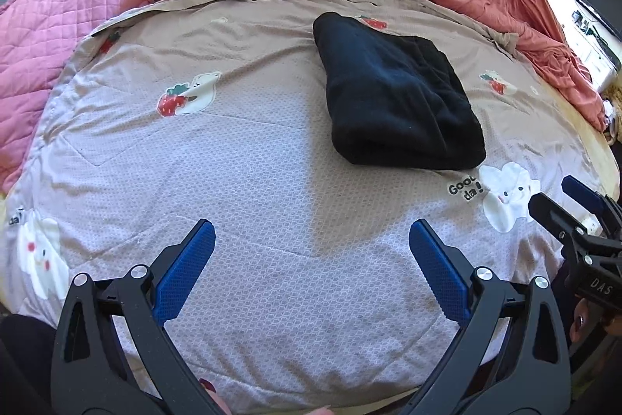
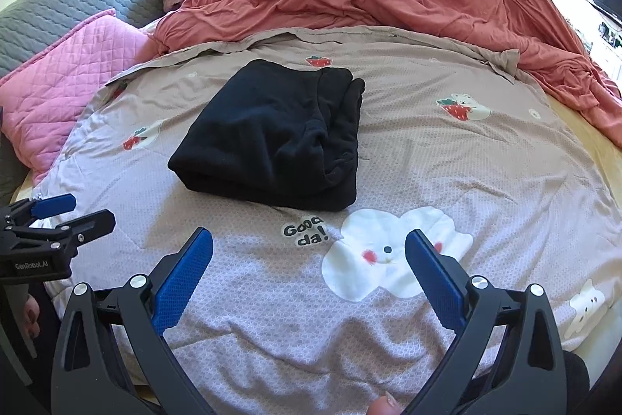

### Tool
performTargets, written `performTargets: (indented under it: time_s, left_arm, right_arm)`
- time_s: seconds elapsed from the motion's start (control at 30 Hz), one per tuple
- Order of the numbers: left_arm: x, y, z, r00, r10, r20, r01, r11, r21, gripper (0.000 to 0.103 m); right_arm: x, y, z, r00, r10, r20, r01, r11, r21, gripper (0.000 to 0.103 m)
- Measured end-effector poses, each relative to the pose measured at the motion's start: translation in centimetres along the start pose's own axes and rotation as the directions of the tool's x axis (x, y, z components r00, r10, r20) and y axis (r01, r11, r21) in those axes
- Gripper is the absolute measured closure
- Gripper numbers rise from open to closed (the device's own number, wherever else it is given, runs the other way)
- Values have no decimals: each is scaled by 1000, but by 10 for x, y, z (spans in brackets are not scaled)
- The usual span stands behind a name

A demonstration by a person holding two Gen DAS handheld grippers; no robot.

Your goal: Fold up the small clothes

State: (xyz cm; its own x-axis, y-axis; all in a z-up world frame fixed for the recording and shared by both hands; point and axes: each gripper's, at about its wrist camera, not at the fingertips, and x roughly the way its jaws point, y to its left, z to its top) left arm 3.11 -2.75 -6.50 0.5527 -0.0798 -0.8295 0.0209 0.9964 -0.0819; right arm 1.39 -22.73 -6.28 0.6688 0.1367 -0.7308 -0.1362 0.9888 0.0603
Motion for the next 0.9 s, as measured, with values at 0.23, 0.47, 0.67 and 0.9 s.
performTargets:
  time_s: [0.23, 0.47, 0.67, 0.9]
  left_arm:
    - [-2, 1, 0, 1000, 9, -9, -9, 1000, 6, 9]
    - [-2, 2, 0, 1000, 14, -15, -14, 1000, -7, 9]
    - [-5, 2, 0, 1000, 24, -3, -24, 1000, -8, 9]
    - [-5, 4, 1, 999, 32, -8, -32, 999, -10, 9]
  right_arm:
    - [2, 0, 0, 1000, -11, -8, 11, 1000, -2, 4]
    - [2, -2, -1, 1000, -16, -8, 16, 1000, -3, 4]
    - [4, -2, -3, 1000, -21, -10, 21, 1000, 1, 4]
    - [4, -2, -3, 1000, -22, -9, 22, 1000, 2, 4]
